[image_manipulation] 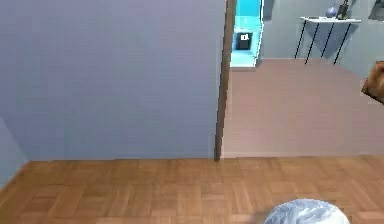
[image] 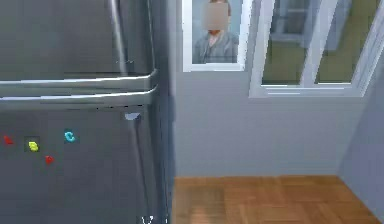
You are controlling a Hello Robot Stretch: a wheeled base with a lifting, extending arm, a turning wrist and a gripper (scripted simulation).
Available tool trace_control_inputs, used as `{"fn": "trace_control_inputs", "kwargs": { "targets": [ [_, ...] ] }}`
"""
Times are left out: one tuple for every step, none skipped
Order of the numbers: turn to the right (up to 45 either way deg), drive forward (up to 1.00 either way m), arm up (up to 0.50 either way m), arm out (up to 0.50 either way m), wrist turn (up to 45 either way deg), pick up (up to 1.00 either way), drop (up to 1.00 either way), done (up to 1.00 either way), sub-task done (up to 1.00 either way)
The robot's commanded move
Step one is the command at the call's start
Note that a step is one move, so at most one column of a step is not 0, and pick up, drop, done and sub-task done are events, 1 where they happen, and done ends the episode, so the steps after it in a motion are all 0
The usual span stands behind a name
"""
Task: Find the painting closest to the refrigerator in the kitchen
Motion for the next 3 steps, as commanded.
{"fn": "trace_control_inputs", "kwargs": {
  "targets": [
    [45.0,0.0,0.0,0.0,0.0,0.0,0.0,0.0,0.0],
    [12.0,0.0,0.0,0.0,0.0,0.0,0.0,0.0,0.0],
    [0.0,0.65,0.0,0.0,0.0,0.0,0.0,0.0,0.0]
  ]
}}
